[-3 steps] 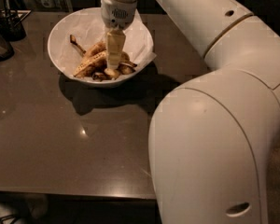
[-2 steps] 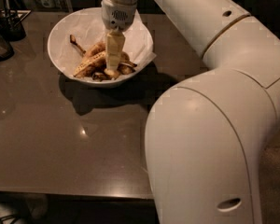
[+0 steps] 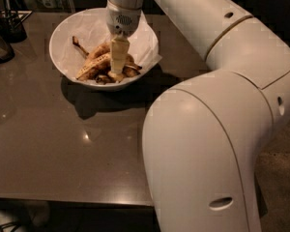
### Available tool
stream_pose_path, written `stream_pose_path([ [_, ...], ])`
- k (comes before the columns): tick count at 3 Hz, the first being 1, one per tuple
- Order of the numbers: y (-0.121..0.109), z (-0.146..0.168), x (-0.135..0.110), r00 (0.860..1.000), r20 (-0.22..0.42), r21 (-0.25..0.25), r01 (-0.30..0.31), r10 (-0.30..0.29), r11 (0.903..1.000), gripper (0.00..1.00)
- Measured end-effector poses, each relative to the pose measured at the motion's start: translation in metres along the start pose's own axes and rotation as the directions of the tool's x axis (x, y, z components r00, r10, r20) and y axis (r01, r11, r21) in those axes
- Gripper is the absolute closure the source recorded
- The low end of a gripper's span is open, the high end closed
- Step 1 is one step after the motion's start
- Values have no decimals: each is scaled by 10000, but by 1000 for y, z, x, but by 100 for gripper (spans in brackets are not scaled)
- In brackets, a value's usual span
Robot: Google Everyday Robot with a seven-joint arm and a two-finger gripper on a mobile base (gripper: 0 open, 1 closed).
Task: Pick banana from white bowl
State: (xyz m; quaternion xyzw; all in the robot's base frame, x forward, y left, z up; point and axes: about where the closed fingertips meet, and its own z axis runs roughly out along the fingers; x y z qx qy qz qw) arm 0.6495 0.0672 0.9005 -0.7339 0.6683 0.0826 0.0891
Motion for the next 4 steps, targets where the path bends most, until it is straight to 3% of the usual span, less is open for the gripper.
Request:
stream_pose_path([
  [3, -13, -1, -10, 9973, 728, 861, 41, -104, 9963, 100],
  [4, 11, -33, 1, 9853, 1709, 1770, -248, -59, 9839, 100],
])
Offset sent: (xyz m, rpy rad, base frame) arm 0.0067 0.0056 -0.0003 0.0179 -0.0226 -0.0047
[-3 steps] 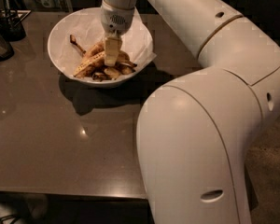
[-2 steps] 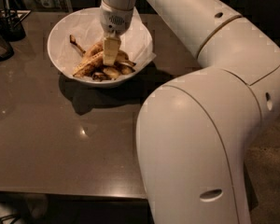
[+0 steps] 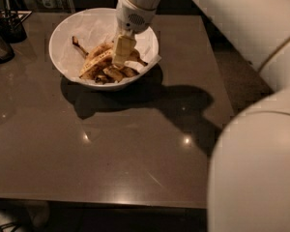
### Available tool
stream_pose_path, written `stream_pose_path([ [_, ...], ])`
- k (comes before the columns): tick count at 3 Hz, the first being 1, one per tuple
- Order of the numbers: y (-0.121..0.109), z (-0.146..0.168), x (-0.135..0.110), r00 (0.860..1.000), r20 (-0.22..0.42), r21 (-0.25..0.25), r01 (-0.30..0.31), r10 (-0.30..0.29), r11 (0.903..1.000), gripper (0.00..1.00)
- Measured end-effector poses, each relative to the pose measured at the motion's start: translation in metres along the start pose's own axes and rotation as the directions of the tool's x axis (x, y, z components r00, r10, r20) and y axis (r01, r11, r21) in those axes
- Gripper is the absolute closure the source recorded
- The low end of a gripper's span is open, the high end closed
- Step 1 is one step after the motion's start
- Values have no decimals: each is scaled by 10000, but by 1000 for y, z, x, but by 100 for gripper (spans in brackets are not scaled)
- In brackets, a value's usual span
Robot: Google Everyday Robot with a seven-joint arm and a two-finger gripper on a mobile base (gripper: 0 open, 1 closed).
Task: Pick banana from white bowl
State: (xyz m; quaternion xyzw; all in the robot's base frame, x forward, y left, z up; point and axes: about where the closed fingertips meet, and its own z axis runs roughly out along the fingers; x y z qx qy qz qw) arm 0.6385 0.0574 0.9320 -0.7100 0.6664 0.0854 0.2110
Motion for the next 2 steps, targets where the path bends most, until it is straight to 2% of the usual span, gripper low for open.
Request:
stream_pose_path([
  [1, 34, -37, 11, 9944, 1038, 937, -318, 220, 9951, 100],
  [2, 39, -30, 29, 9942, 943, 985, -610, 517, 9933, 100],
])
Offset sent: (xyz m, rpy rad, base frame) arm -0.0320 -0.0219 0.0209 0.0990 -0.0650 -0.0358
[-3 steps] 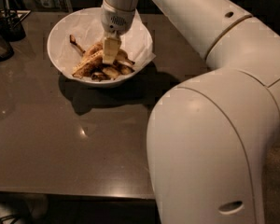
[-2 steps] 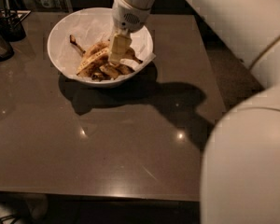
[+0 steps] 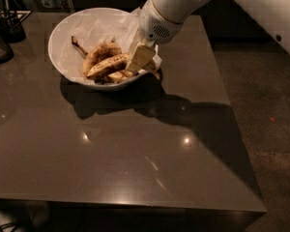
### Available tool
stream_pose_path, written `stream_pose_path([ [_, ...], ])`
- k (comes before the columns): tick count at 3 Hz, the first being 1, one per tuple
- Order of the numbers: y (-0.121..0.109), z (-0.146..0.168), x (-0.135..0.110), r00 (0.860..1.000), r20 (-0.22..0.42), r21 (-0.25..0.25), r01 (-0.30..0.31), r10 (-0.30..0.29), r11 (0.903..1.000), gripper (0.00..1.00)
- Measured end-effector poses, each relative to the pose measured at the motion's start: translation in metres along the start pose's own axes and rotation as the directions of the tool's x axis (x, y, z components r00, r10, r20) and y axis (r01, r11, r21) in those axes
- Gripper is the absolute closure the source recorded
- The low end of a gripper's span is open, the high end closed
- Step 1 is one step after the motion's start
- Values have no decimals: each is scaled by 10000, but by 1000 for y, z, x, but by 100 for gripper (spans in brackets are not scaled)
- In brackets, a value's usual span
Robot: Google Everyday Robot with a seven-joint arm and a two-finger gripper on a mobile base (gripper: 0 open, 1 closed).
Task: Pick banana from white bowl
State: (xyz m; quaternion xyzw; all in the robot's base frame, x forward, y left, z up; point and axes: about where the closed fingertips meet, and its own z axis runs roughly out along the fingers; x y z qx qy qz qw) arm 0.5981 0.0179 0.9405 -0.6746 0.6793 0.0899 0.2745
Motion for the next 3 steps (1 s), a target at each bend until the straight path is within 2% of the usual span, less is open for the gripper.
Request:
stream_pose_path([
  [1, 14, -6, -17, 9990, -139, 90, 416, -415, 9991, 100],
  [2, 43, -24, -32, 9983, -200, 462, 552, -543, 9974, 100],
  [3, 98, -53, -48, 9995, -199, 1044, 253, -233, 9942, 100],
])
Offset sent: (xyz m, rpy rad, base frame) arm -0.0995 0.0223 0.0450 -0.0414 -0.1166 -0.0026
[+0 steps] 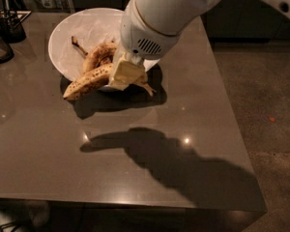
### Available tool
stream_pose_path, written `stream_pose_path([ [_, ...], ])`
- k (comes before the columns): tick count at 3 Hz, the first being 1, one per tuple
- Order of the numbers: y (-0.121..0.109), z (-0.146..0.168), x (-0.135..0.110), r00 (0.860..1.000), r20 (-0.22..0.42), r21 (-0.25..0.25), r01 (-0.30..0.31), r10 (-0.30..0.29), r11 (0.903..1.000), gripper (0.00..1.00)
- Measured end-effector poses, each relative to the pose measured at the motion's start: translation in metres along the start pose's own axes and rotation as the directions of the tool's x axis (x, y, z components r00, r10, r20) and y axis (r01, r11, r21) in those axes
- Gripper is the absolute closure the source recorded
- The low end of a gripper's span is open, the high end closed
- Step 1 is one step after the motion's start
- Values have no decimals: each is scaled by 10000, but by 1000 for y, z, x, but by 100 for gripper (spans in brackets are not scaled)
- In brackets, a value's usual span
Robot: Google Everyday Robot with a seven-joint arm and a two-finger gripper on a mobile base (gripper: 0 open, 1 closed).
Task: Pick banana from white bowl
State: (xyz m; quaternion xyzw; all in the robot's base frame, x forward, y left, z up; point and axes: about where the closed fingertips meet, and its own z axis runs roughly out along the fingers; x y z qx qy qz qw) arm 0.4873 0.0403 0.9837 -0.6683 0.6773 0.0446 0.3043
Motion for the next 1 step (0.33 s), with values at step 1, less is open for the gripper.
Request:
stream_pose_path([
  [1, 1, 0, 0, 10000, -21, -2, 14, -14, 10000, 100],
])
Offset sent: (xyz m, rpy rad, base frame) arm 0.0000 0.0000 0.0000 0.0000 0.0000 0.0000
